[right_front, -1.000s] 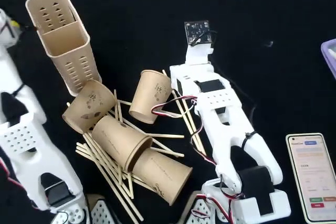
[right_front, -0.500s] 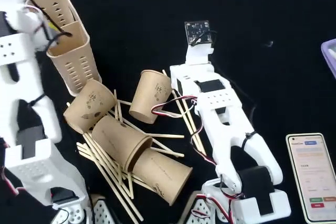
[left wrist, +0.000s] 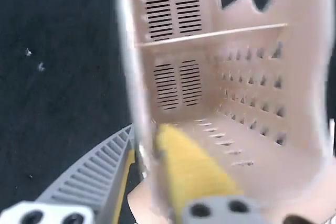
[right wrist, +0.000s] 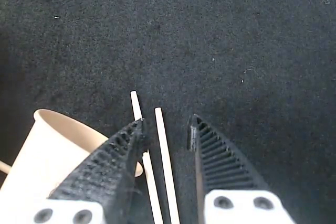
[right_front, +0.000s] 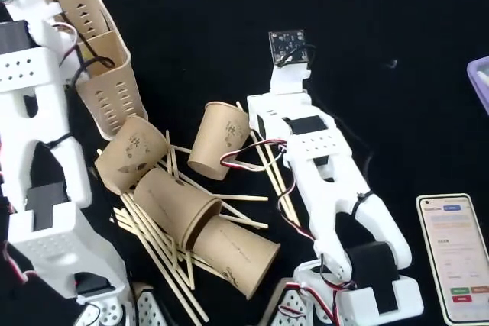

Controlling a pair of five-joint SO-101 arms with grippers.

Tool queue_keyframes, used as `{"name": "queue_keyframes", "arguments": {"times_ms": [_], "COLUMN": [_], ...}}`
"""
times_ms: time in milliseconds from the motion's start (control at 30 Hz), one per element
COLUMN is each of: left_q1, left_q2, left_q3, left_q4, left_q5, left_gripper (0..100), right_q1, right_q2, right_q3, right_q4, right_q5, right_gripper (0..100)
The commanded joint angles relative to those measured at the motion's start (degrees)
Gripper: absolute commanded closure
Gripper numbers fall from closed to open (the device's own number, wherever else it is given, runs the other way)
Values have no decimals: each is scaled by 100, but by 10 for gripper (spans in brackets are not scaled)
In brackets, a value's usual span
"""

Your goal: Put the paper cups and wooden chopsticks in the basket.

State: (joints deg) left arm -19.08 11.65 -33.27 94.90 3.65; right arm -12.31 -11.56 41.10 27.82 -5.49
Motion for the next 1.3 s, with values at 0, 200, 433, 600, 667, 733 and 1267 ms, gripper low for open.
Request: {"name": "queue_keyframes", "arguments": {"times_ms": [0, 200, 433, 600, 667, 733, 1267], "left_q1": [620, 1525, 1789, 1727, 1666, 1604, 1358], "left_q2": [-255, -316, -246, -273, -316, -316, -325], "left_q3": [-215, -312, -602, -585, -576, -611, -796], "left_q4": [-114, -114, -79, -35, -26, 158, 598], "left_q5": [-967, -2277, -2338, -2330, -2321, -2048, -88], "left_gripper": [964, 970, 864, 814, 817, 816, 783], "right_q1": [-88, -70, -70, -70, -79, -88, -97], "right_q2": [-22, -22, -22, -22, -22, -22, -22], "right_q3": [-110, -110, -110, -110, -110, -110, -110], "right_q4": [-114, -105, -97, -97, -97, -97, -123], "right_q5": [9, 9, 9, 9, 9, 9, 9], "right_gripper": [864, 864, 864, 864, 864, 864, 864]}}
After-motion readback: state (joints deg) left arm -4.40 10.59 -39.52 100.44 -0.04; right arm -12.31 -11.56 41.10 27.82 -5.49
